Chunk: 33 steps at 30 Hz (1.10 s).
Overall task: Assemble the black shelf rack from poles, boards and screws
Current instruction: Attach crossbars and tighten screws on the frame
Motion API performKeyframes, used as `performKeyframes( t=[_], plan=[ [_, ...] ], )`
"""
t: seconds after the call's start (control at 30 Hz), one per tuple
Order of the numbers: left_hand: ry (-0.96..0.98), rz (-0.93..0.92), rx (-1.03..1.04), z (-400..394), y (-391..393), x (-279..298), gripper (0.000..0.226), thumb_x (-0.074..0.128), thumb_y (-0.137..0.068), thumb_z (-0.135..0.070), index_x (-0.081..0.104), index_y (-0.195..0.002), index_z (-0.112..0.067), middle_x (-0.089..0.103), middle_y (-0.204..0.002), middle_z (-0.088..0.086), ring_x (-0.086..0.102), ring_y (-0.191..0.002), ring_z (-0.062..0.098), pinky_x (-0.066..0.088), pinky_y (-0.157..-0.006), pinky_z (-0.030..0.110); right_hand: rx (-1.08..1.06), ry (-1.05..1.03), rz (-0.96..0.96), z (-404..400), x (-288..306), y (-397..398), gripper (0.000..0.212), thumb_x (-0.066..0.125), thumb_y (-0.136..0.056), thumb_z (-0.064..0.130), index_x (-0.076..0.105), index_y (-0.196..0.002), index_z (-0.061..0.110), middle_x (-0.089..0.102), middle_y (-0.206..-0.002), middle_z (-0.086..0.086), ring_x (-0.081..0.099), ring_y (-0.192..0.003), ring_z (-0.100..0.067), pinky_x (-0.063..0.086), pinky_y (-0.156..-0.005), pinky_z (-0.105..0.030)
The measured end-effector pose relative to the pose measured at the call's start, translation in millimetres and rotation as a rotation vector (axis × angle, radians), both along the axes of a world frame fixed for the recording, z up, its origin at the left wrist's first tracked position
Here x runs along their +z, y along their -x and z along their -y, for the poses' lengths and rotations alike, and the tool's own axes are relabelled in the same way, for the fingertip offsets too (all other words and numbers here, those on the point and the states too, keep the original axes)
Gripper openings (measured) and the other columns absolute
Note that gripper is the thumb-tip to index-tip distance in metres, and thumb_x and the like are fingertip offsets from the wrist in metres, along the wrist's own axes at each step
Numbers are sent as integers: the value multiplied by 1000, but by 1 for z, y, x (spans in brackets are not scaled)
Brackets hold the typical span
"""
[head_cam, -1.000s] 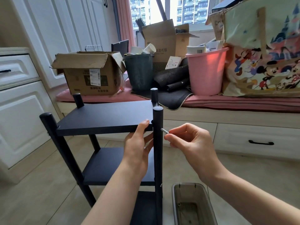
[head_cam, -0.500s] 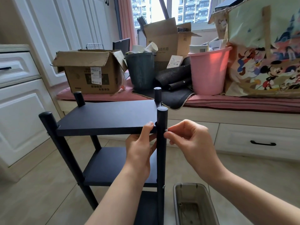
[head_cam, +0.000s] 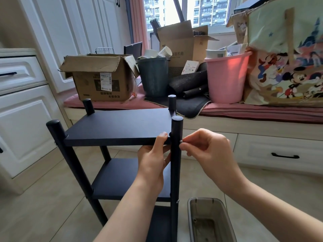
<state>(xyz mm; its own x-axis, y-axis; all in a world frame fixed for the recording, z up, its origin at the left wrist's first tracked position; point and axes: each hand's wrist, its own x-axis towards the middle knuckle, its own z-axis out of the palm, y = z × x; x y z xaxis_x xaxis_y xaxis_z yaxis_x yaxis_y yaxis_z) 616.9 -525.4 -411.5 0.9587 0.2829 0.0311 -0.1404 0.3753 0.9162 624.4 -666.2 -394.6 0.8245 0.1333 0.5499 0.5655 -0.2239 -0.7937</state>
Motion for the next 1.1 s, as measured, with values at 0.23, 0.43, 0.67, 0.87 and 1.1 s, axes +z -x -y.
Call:
performKeyframes(
  t=[0.23,0.43,0.67,0.87,1.1],
  plan=[
    [18,-3,-5,0,0,1,21,62,-97,-26,72,-93,-8,77,-94,9,73,-91,21,58,-80,36,-33,41,29,-3,0,2,11,81,-78,9,72,-81,14,71,-69,9,70,-64,-7,55,-64,-17],
    [5,2,-5,0,0,-1,24,62,-97,-28,71,-99,-6,77,-96,8,73,-95,22,57,-81,37,0,-9,-23,-4,1,1,12,81,-78,7,71,-80,14,73,-71,4,70,-62,-10,57,-65,-23],
    [-6,-11,-9,0,0,-1,29,61,-97,-30,70,-105,-4,77,-100,9,73,-99,23,56,-84,38,-44,43,-30,-3,2,-1,17,82,-78,22,65,-78,21,72,-66,7,69,-60,-10,56,-63,-27],
    [13,-17,4,2,-1,1,25,61,-97,-29,70,-102,-5,77,-98,9,73,-97,22,57,-81,37,-43,45,-45,0,-1,1,15,83,-77,16,69,-80,22,73,-72,9,70,-68,-10,59,-67,-32],
    [3,-13,-8,2,1,0,33,60,-97,-31,68,-109,-1,76,-101,11,73,-99,23,56,-87,38,-46,46,-17,-1,0,2,7,79,-82,14,73,-84,18,73,-73,11,71,-66,-7,59,-69,-30]
  ],
)
